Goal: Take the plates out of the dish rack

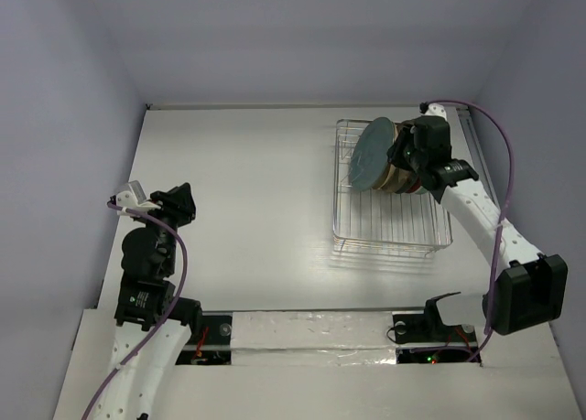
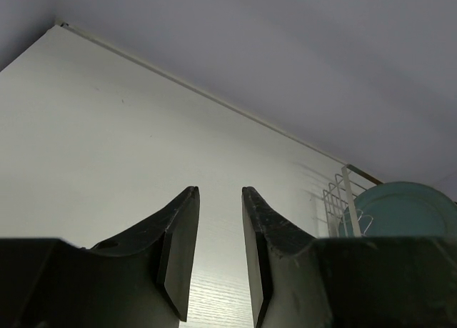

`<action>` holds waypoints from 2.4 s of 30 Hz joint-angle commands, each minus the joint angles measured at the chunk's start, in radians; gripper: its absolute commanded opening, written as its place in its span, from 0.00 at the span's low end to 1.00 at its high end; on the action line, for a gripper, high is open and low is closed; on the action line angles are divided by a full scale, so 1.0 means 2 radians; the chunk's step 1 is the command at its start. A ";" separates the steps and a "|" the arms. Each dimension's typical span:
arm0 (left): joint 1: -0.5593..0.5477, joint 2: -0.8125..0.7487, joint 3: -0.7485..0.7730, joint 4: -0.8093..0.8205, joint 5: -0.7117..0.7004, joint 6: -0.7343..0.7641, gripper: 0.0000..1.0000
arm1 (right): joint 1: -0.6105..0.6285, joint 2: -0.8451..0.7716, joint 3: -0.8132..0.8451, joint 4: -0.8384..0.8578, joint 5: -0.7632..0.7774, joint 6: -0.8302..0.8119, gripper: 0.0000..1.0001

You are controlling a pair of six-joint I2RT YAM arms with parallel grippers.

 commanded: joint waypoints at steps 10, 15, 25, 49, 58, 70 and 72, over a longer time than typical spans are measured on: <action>-0.002 -0.003 -0.001 0.018 0.002 0.002 0.28 | 0.026 0.053 0.050 0.025 0.037 -0.005 0.23; -0.002 -0.004 -0.001 0.018 0.002 0.002 0.29 | 0.026 0.084 0.059 0.025 0.056 -0.004 0.39; -0.002 -0.002 -0.001 0.019 0.002 0.001 0.29 | 0.071 0.111 0.123 -0.005 0.178 -0.041 0.02; -0.002 -0.007 -0.001 0.015 0.002 0.000 0.29 | 0.213 0.052 0.207 0.078 0.054 0.034 0.00; -0.002 -0.011 -0.001 0.013 0.002 0.000 0.29 | 0.251 0.240 0.278 0.146 -0.027 0.123 0.00; -0.002 -0.014 -0.001 0.015 0.002 0.000 0.29 | 0.251 0.339 0.197 0.246 -0.034 0.212 0.03; -0.002 -0.015 -0.001 0.015 0.002 0.001 0.29 | 0.256 0.341 0.166 0.254 -0.025 0.219 0.23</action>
